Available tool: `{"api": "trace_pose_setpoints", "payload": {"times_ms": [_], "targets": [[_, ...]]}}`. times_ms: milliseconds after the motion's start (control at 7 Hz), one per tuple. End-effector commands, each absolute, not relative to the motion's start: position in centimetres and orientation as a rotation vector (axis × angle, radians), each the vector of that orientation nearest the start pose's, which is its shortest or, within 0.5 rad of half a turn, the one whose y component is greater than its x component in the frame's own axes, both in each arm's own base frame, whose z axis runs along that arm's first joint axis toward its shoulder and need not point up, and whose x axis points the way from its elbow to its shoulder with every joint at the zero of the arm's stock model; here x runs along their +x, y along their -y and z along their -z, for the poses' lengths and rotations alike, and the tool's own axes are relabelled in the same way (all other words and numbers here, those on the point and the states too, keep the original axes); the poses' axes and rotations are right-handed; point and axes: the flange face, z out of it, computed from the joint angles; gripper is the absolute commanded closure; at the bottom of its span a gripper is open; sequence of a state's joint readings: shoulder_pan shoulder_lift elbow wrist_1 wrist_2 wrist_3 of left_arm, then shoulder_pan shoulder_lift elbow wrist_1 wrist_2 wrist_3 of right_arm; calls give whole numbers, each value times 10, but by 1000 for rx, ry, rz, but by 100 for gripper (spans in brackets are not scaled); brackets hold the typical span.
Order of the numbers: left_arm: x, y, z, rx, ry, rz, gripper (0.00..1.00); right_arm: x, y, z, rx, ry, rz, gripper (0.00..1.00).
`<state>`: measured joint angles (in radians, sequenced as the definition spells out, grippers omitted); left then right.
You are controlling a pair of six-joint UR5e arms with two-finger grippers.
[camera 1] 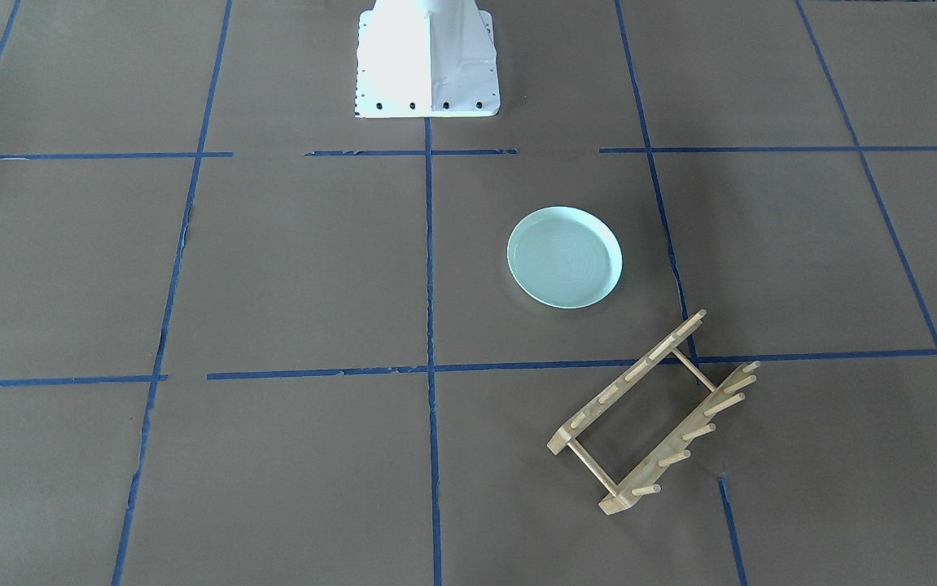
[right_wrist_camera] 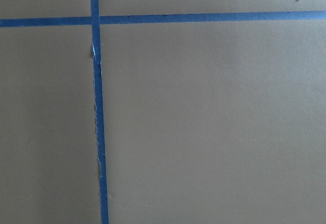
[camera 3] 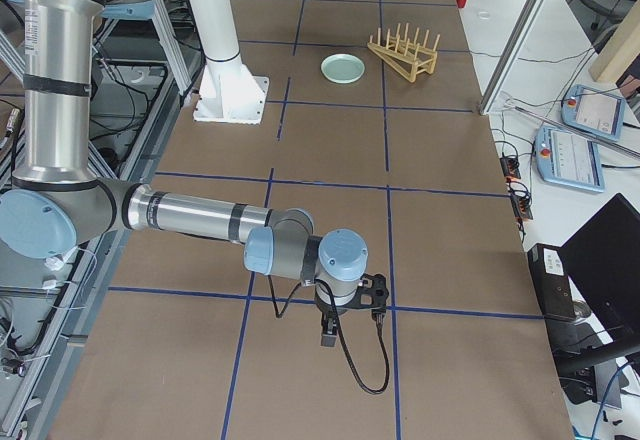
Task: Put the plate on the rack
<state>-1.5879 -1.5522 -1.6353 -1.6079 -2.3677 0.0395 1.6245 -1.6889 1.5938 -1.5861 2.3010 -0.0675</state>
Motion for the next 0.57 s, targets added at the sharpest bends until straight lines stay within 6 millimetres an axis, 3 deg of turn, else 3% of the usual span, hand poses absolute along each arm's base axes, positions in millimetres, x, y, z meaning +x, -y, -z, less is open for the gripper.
{"api": "trace_pose_setpoints", "payload": {"times_ms": [0,143,286,429], "targets": [[-12,501,-563,136,-882,12,0,90,427,-707,-61,734,-27,0],[54,504,-515,85,-935,102,0,90,428,-706,-60,734,-27,0],[120,524,-457,8,-987,199,0,90,427,-707,-61,734,-27,0],[197,537,-409,-71,-998,252,0,90,427,-707,-61,734,-27,0]]}}
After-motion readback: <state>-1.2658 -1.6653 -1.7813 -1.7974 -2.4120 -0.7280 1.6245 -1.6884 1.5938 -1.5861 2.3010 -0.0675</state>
